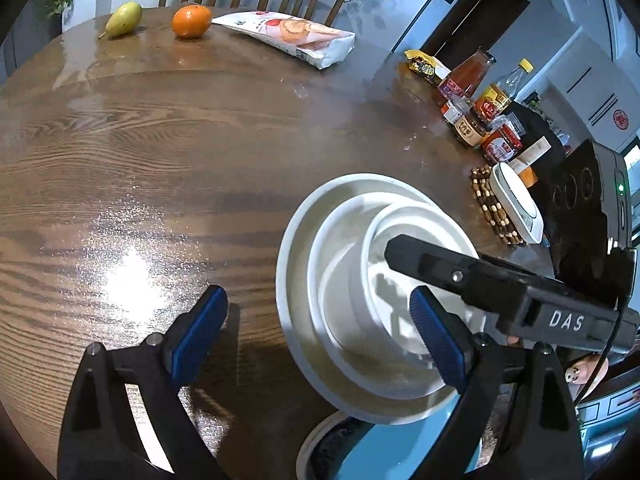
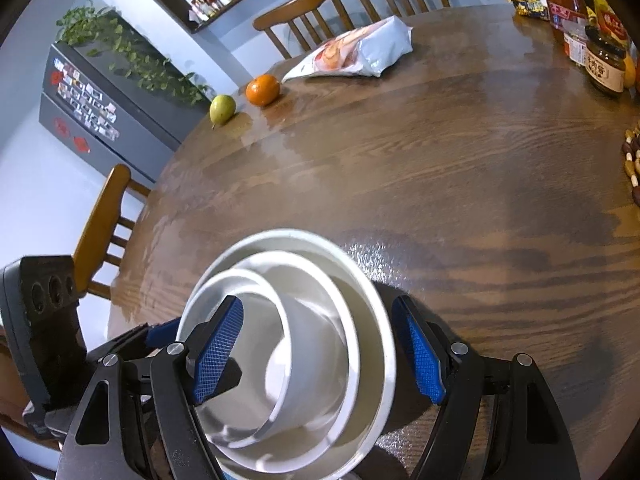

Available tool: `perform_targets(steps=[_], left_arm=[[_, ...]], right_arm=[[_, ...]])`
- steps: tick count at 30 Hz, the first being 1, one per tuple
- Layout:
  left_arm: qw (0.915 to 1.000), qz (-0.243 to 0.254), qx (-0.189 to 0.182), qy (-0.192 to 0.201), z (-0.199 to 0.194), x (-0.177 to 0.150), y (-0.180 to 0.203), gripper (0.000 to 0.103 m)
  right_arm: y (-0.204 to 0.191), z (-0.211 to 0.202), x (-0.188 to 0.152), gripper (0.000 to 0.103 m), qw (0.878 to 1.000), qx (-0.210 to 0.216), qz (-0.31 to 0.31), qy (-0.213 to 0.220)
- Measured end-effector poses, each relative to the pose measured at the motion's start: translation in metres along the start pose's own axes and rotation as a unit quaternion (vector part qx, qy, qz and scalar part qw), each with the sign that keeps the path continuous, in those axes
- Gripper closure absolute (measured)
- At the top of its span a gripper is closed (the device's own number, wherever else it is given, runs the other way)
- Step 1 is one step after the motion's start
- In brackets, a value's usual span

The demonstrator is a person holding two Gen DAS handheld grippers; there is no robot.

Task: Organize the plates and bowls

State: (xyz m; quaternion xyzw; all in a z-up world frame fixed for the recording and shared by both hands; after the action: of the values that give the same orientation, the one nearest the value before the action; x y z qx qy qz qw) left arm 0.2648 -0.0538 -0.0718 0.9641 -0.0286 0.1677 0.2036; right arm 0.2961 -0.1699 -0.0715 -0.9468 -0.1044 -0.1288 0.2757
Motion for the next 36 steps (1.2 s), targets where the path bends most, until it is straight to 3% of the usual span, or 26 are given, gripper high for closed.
perform_targets(steps=[26, 32, 36], left_arm=[[0.9973, -0.018, -0.059, -0.040, 0.015, -0.009, 0.014, 0.013], [0.9970, -0.020, -0.062, -0.042, 0.018, -0.010, 0.014, 0.016], [0.9967, -0.021, -0.066, -0.044, 0.018, -0.012, 0.015, 0.024]], right_arm=[[-0.009, 0.009, -0.006, 0.028, 0.999, 0.030, 0.008, -0.019], [-0.008, 0.012, -0.007, 0.032, 0.999, 0.023, 0.008, -0.022], [-0.007, 0.018, -0.008, 0.033, 0.999, 0.031, 0.014, -0.033]])
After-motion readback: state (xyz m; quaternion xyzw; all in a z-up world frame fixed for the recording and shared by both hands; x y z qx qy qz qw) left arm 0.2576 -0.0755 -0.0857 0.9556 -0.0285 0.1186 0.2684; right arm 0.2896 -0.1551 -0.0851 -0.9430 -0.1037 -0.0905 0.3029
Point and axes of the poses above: each gripper's, at about its wrist camera, not at the fingertips, and z roughly the way its jaws point, y to its right, x to its top, the point moved 9 cm from there along z, roughly the way its jaws point, and after that the axes turned 10 degrees about -y, right-handed, at the moved point
